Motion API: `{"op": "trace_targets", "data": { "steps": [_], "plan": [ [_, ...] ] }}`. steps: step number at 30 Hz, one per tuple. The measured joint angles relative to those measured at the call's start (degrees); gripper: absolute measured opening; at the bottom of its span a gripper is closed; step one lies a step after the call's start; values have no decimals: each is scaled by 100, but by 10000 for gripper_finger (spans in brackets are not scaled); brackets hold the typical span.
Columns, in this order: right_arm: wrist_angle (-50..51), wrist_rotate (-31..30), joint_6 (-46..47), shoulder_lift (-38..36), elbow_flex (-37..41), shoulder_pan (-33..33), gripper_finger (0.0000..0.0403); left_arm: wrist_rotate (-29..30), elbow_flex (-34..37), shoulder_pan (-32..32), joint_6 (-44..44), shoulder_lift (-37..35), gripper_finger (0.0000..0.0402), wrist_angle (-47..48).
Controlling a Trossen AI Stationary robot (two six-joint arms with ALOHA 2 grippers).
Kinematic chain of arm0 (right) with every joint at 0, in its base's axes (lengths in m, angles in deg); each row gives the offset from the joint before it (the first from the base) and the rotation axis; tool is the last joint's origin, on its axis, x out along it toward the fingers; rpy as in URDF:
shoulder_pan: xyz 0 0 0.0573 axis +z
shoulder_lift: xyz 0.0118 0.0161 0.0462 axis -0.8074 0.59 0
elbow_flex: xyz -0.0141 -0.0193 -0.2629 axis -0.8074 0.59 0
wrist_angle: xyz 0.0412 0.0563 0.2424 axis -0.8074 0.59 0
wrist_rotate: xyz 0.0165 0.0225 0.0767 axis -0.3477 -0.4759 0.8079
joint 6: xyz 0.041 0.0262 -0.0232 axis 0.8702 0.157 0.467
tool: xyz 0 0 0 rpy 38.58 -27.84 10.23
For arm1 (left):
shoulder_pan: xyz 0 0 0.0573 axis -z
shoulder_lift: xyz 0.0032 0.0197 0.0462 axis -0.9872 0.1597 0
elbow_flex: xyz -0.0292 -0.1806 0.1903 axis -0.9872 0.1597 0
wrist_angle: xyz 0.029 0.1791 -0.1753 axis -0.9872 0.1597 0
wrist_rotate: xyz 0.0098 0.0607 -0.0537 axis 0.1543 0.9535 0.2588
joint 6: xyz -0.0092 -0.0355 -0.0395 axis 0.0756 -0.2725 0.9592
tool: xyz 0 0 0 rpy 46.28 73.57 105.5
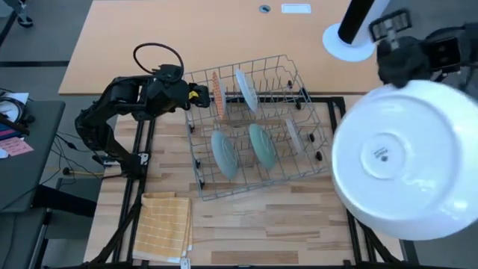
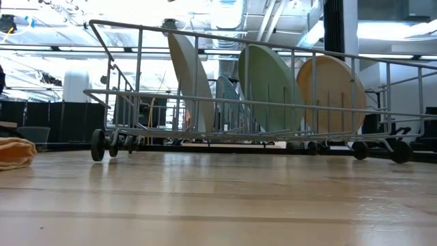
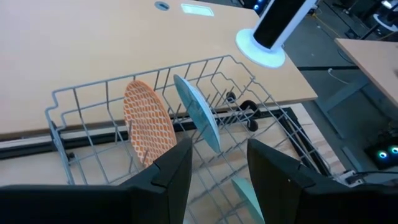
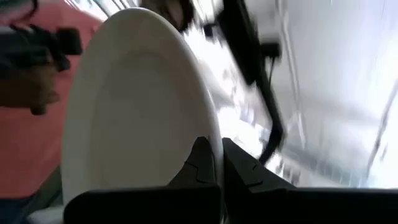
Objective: Sort dishes
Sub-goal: Put the white plate in the dish rack
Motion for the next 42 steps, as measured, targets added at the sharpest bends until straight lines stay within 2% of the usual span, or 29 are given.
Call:
{"op": "trace_targets", "data": {
  "steps": [3,5,8,12,18,20,24,36,42],
  "plan": [
    [-2014,-158,1209,283,0,-94,1,-49,0,0,-5,0,149,0],
    [-2996,-239,1999,408,-5,-298,1,-63,0,0,-9,0,149,0],
    [-3930,-297,3001,607,-21,-591,0,-89,0,0,-35,-1,149,2],
    [-5074,-787,4272,927,-9,-990,0,-147,0,0,-60,-2,149,2],
    [-6726,-1160,5897,1419,2,-1552,0,-252,0,0,-63,0,149,2],
    [-6731,-1517,6344,1543,-11,-1620,0,-252,0,0,-61,0,149,2],
    [-6765,-1972,6398,1759,-7,-1644,0,-251,0,0,-24,-2,149,3],
    [-6798,-1905,7029,2316,-2,-1623,0,-241,-2,0,44,124,149,-1],
    [-6794,-1496,7418,2309,4,-1681,0,-290,0,8,125,253,149,-17]
  ]
}}
